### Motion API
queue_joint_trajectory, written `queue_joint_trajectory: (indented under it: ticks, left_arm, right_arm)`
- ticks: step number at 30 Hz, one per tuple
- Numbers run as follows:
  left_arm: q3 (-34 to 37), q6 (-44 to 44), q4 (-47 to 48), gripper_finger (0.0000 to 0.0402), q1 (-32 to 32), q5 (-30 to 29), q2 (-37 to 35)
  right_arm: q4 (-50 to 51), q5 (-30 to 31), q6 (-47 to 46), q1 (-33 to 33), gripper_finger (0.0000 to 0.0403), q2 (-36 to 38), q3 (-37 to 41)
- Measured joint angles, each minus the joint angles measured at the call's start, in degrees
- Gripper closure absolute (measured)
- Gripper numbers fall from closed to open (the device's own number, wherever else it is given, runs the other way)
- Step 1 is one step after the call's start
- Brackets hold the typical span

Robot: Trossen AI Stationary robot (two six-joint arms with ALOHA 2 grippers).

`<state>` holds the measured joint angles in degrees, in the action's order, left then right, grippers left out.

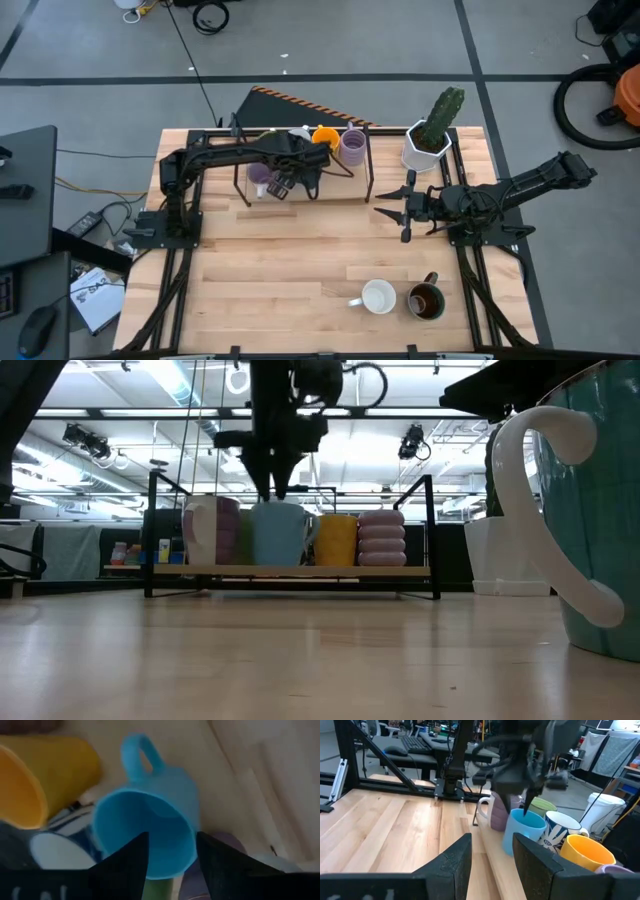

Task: Place coffee mugs
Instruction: Put the light blue mug on the shelf aligned with the blue mug

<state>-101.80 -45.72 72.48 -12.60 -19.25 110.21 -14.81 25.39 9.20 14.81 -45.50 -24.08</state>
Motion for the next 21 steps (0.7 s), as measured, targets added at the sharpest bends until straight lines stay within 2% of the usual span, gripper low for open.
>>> queue_joint_trajectory:
  ticks: [8,14,21]
  left_arm:
    - [-3.63,2.75,-3.32,0.0230,-0.02,2.34,-0.08]
    - [-3.62,14.16,-14.26,0.0230,-0.42,10.04,0.84]
    - [-3.51,20.92,-18.45,0.0230,0.28,8.10,4.38]
  right_arm:
    - [-0.10,0.00,0.01,0.00,0.0254,0.00,0.00]
    - [-0.13,0.00,0.01,0.00,0.0254,0.00,0.00]
    - [-0.63,0.00,0.16,0.00,0.0254,-0.30,-0.02]
